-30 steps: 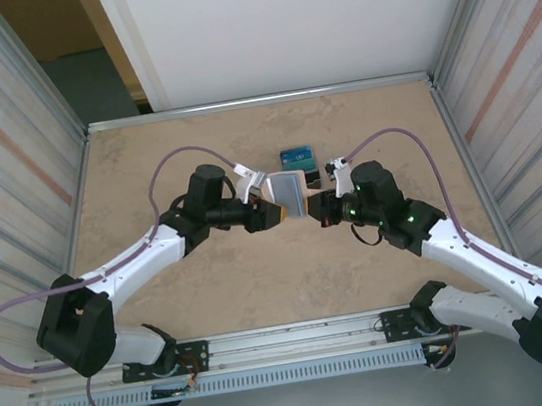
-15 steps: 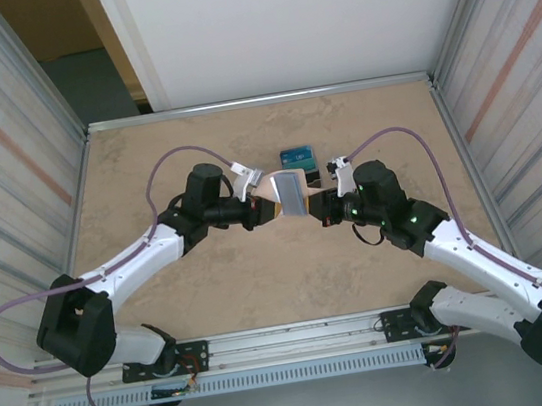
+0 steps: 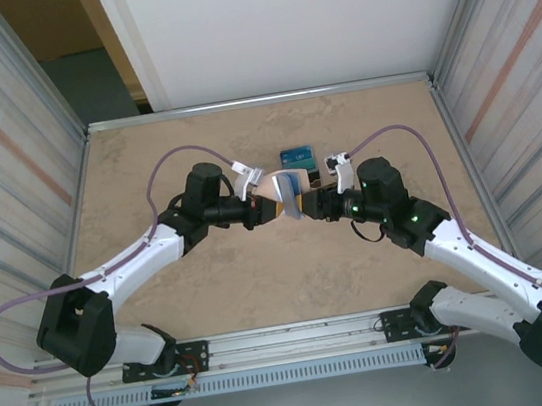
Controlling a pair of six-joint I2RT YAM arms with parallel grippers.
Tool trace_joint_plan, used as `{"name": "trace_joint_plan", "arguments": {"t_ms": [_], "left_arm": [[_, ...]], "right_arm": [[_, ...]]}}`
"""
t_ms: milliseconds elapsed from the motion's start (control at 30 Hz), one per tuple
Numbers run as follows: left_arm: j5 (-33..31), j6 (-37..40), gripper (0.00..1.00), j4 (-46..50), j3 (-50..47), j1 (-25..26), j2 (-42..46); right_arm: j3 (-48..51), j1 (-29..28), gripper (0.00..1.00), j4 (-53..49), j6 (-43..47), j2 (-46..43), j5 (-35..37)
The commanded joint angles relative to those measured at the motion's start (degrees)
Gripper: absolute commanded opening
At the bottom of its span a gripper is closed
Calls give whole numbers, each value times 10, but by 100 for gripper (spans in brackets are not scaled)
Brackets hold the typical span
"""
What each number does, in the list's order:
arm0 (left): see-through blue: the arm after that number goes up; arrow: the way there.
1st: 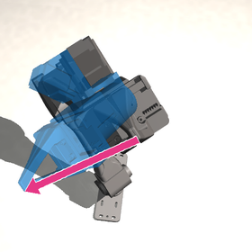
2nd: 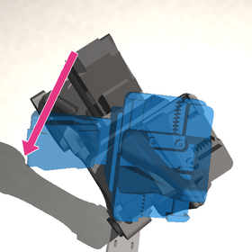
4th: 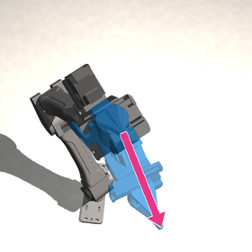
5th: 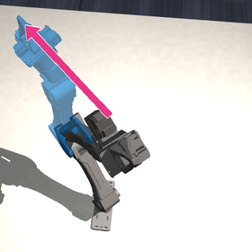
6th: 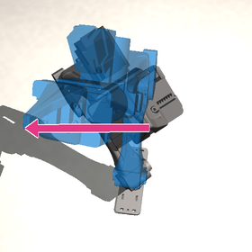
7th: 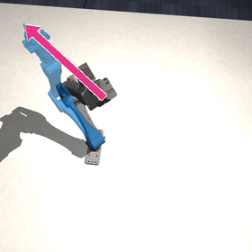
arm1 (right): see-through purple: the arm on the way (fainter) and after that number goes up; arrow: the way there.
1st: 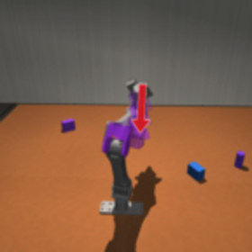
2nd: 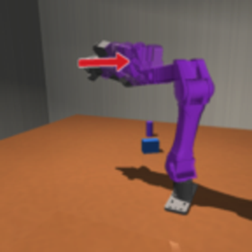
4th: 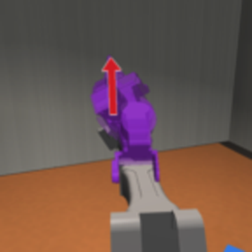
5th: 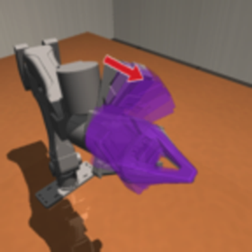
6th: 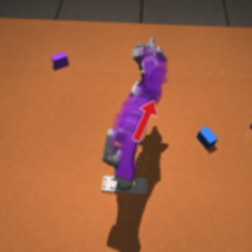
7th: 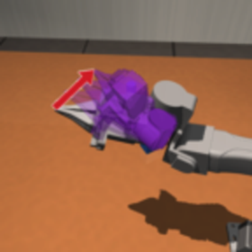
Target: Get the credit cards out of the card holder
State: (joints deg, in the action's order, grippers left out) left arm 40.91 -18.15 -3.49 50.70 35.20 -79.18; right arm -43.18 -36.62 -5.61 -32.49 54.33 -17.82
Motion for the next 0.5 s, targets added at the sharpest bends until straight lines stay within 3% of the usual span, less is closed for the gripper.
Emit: {"name": "trace_joint_plan", "arguments": {"t_ms": [0,367,467], "left_arm": [[31,-7,1,-37,11,0,13],[67,-8,2,-57,8,2,11],[70,-7,7,-55,11,4,7]], "right_arm": [[-2,5,40,15,2,1,-6],[-3,6,32,10,4,5,12],[-6,5,24,5,4,6,17]]}}
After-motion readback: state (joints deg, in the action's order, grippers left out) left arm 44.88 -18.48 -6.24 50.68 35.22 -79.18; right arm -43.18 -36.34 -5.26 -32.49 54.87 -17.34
